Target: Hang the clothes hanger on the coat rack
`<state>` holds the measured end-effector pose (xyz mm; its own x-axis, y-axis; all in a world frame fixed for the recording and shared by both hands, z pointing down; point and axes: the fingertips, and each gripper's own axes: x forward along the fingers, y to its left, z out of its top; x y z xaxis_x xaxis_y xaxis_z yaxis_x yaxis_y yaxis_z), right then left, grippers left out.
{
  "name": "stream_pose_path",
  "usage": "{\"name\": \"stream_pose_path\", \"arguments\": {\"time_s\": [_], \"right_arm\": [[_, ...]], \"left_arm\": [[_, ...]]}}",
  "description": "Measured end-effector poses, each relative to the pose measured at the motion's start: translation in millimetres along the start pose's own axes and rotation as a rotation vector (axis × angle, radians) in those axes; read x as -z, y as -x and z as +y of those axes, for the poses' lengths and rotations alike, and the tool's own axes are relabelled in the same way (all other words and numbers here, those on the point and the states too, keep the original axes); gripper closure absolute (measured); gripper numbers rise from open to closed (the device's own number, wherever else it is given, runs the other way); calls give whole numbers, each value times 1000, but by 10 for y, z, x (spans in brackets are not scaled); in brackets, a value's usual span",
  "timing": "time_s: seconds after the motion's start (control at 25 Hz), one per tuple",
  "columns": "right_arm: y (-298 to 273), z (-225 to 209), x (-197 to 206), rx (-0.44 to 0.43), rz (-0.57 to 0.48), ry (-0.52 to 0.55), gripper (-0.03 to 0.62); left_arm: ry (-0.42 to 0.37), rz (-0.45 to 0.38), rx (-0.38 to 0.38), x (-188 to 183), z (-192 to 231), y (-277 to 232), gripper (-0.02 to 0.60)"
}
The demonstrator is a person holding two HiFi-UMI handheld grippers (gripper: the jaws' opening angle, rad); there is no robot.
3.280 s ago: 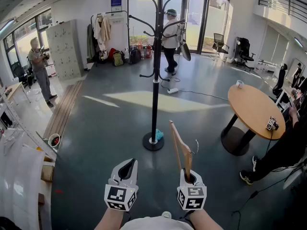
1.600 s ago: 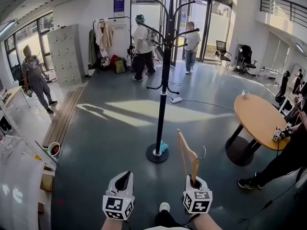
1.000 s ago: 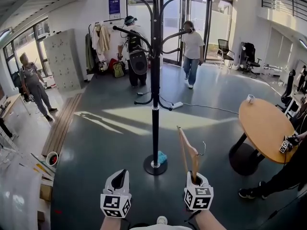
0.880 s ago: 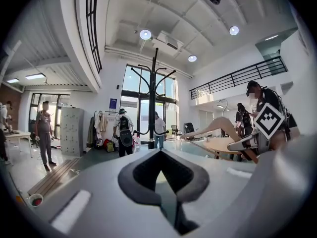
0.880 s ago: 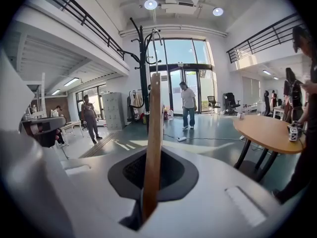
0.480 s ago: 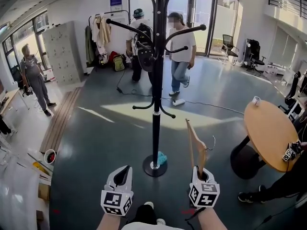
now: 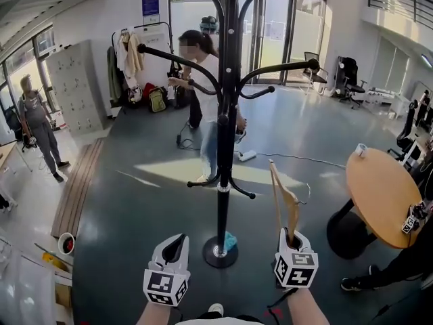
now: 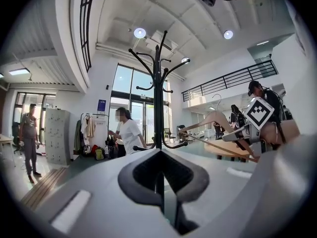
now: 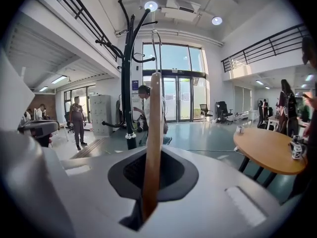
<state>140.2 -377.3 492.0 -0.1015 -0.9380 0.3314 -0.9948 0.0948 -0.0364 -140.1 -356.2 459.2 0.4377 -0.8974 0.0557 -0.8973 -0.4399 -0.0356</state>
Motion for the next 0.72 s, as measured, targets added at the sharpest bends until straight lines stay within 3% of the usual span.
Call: {"name": "stream_pose_path", "arguments": {"time_s": [0.32,0.72], "right_arm": [[-541,41,-716,-18,-60,39,568],[-1191,253,-1633,-181,-98,39,566]], "left_arm": [[-13,14,29,-50,239,-512,580],[-13,-9,-17,-240,367,-975,580]]}}
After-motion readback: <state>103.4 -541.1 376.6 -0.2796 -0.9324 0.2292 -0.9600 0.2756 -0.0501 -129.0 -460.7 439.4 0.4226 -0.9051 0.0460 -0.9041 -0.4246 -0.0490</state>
